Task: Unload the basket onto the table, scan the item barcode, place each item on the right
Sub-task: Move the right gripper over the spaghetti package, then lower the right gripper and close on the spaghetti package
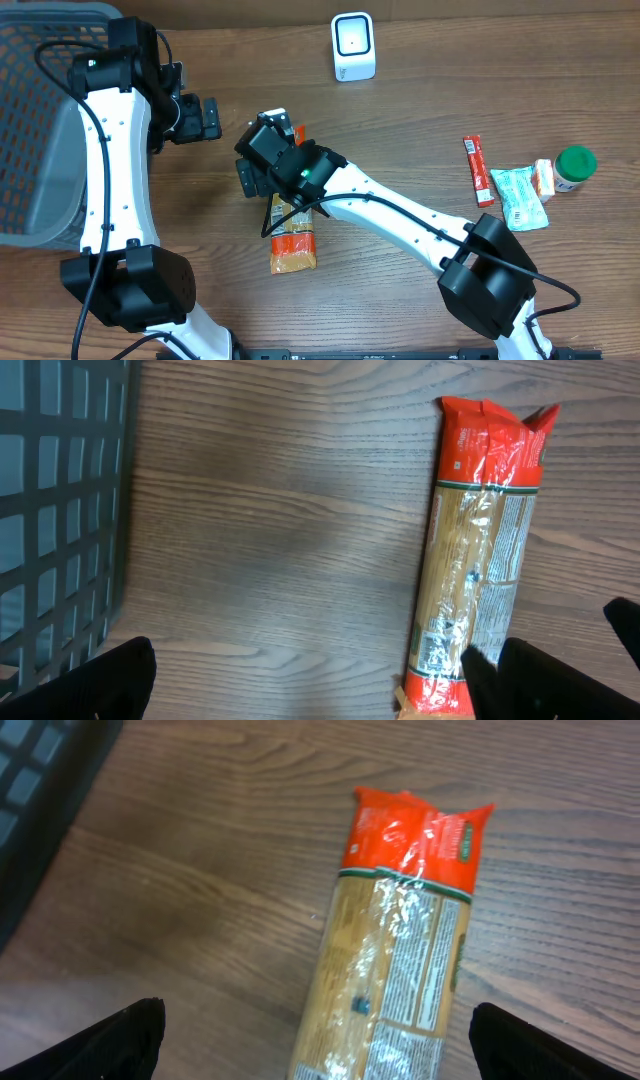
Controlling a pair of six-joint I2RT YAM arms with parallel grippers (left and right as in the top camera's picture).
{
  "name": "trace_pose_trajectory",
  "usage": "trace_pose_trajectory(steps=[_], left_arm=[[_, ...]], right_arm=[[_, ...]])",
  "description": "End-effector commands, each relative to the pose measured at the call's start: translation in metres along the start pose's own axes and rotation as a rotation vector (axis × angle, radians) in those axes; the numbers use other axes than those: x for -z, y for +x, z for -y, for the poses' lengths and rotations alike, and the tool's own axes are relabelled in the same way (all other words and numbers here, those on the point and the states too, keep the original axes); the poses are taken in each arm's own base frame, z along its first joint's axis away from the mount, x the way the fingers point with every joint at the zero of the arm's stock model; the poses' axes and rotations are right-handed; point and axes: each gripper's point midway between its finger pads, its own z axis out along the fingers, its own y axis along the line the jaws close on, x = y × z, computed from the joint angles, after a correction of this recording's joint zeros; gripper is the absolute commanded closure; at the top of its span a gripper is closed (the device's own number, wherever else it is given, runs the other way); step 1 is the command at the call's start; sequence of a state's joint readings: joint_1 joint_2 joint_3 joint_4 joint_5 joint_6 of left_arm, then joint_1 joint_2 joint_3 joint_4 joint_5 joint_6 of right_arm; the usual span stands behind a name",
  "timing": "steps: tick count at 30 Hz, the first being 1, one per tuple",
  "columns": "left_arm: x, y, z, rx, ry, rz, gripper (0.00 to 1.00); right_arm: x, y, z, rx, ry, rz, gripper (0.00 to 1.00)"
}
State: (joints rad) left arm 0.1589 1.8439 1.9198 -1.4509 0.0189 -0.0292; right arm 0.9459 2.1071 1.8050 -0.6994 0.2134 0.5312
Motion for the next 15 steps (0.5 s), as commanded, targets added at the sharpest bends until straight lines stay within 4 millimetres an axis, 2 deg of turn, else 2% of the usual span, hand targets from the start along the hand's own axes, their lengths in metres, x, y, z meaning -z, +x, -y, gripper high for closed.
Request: trace_pose_trajectory(steps=[1, 10, 15], left_arm=[[0.014, -0.003, 0.002, -0.01, 0.006, 0.043, 0.0], [0.014, -0.003, 0.002, -0.01, 0.005, 0.043, 0.0], [0.014, -0.003, 0.002, -0.01, 0.006, 0.043, 0.0]], right_arm=[[-0.021, 0.013, 0.013, -0.036, 0.064, -0.008, 0.0], [-0.071, 0.051, 0.028, -0.011, 0.128, -0.095, 0.0], [-0.082, 0.058, 0.042, 0.0, 0.189, -0.103, 0.0]])
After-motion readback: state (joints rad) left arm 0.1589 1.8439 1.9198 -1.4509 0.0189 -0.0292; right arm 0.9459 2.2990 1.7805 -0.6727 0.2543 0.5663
